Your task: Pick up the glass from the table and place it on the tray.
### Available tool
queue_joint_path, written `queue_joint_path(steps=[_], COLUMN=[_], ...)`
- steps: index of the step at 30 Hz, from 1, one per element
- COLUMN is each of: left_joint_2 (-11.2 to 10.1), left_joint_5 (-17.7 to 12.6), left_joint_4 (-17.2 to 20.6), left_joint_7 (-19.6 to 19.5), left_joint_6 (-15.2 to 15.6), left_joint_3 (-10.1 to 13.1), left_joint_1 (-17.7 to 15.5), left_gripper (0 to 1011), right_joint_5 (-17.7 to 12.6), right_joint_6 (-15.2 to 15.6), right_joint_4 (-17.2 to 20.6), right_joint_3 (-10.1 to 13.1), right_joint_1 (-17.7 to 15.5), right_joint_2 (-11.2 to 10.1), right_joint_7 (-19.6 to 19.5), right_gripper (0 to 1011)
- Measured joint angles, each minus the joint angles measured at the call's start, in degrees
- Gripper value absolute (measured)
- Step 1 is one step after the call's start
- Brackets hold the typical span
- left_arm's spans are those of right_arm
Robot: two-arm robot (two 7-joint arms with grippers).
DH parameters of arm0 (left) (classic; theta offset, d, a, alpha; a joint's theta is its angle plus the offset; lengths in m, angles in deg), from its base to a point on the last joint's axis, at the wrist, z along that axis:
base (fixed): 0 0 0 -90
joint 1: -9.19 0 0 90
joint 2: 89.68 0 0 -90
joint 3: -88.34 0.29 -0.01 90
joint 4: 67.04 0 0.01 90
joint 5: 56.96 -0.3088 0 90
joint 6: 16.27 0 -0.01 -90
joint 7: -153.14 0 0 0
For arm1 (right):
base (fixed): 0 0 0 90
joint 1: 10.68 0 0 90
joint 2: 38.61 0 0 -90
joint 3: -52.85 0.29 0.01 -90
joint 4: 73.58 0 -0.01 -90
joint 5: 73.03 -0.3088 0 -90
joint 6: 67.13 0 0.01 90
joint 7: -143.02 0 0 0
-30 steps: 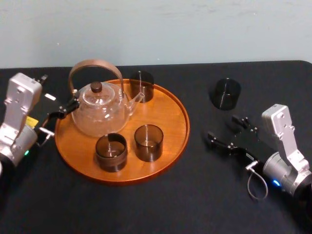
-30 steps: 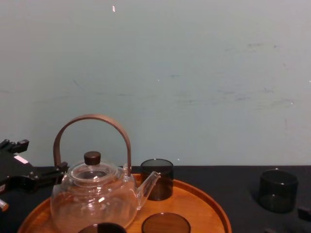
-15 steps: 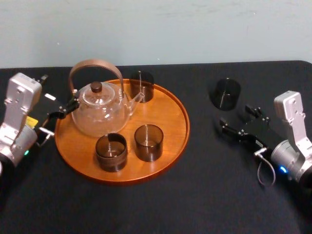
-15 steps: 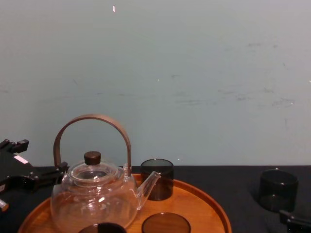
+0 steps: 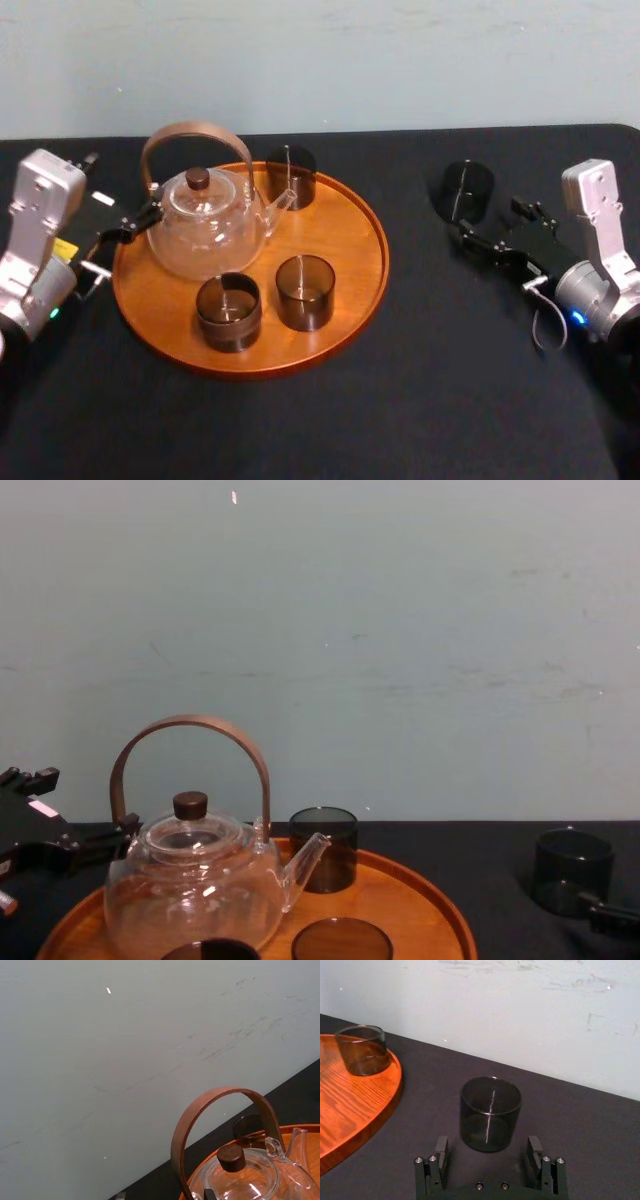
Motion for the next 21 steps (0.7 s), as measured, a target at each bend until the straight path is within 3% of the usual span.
queue_joint_path(steps=[21], left_joint_2=[0.0], left_joint_5=[0.0], left_joint_4=[0.0], left_joint_7=[0.0], left_joint_6=[0.0], left_joint_3=[0.0], left_joint_1=[0.0], left_gripper=[1010], right_joint_5=[2.02], right_joint_6=[-0.9], right_joint_4=[-9.09], right_joint_3=[-1.35], right_joint_1=[6.83], right_joint_2=[2.23], right_joint_7=[1.0], right_gripper=[1002])
